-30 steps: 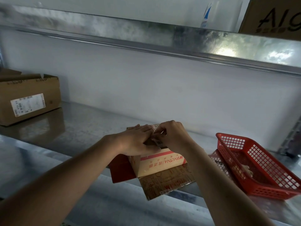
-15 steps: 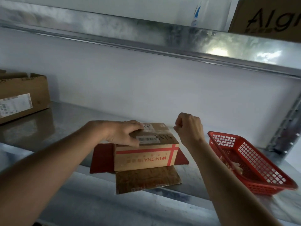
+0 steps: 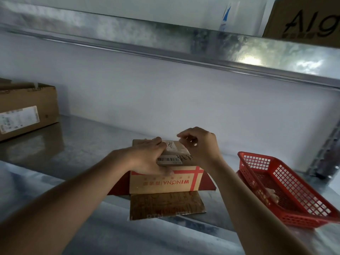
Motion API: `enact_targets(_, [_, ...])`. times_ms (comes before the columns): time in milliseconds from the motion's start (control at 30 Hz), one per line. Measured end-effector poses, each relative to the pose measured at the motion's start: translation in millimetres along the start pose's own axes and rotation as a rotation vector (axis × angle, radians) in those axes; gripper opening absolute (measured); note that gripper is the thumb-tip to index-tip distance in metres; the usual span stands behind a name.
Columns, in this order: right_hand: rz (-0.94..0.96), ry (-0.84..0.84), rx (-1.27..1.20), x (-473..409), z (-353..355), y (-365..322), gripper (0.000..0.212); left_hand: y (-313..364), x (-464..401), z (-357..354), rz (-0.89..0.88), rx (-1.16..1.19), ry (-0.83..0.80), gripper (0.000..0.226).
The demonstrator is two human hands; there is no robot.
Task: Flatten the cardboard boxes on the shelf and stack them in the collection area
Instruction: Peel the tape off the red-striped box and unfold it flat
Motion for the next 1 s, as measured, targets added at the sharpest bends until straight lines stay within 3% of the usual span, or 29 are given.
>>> enact_targets(67, [-0.027,0.004,-0.077,-4,-4,-2,0.018,-5,1,2,0.013,0.104,0.038,0.096])
enact_targets(200, [-0.043,-0.262,0.058,-5,-31,0,0.016,-15,4,5,0.069,0.403,0.086,0.069])
enact_targets(333, [-0.029,-0.372,0.119,-4,-44,2,0.024,-17,3,8,0.092,0.412,0.204,0.038])
enact_targets(467, [0.018,-0.404,0.202,-11,-48,-2,0.024,-21,5,10,0.153,0.238,0.322,0.039])
enact_targets(1000, [0.203,-0.454,0.511,-6,-56,-27,0.02,-38,5,5,0.279,0.404,0.322,0.028])
Point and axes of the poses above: each hand's wrist, its own x-axis away from the middle knuckle, its own z-axis out of the back of the hand, y = z × x, the point moved 8 cm from there along -x, towards the middle knuckle, and after that the axes turned 9 degrees about z, right-handed, at the moved point
